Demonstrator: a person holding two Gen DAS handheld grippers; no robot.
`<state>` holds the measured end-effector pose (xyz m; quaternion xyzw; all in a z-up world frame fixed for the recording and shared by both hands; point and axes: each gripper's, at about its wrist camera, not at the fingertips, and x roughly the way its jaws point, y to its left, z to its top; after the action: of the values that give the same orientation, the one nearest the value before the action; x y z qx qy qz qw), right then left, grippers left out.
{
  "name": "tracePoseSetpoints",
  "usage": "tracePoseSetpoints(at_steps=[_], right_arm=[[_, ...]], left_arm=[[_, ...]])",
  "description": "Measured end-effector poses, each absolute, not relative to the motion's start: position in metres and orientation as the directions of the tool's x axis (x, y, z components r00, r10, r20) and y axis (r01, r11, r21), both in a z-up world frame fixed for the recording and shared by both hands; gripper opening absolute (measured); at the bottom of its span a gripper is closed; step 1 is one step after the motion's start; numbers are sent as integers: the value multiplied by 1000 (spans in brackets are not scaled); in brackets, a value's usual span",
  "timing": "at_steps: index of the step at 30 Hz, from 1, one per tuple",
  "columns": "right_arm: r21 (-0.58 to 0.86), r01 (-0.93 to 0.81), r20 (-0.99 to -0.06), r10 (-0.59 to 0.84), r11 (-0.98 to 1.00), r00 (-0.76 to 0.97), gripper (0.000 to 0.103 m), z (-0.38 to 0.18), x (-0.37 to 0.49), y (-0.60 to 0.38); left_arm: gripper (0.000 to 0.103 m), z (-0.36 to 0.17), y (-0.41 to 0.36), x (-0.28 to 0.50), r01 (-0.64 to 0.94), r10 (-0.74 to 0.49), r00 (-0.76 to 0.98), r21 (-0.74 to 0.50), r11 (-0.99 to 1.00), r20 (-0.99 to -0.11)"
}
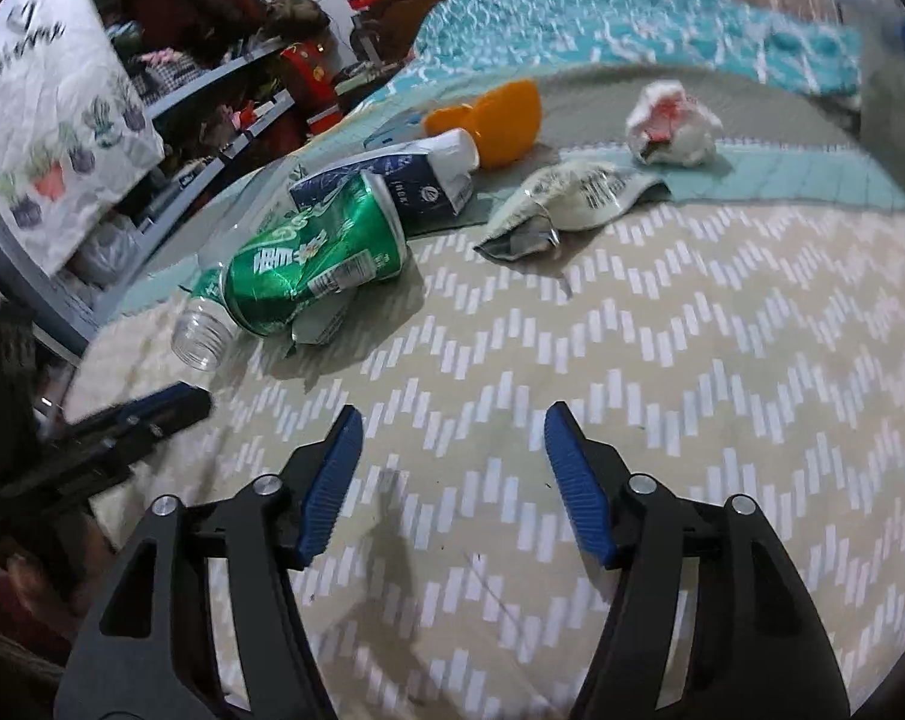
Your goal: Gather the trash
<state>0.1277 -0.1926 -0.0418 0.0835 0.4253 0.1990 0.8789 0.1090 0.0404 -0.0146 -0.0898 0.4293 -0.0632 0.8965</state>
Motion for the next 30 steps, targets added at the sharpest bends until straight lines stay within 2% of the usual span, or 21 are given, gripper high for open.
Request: tracePoseSetpoints(at_steps=[7,16,26,30], right_arm=[[378,-268,-690,463,886,557,67,-43,130,-199],[379,-261,-684,459,888,568,67,-45,128,-205],[336,-263,-691,427,904,583,67,-44,120,-202],[338,-263,-691,428,904,583,67,-44,119,-202]], left_arm=[[51,-18,56,105,9,-173,658,-221,975,-733],[59,-23,42,96,17,-109,695,-134,991,-711],[64,-24,36,93,-3,-90,692,-127,992,-716],[69,-25,32,93,4,-89,688,-120,993,-720]])
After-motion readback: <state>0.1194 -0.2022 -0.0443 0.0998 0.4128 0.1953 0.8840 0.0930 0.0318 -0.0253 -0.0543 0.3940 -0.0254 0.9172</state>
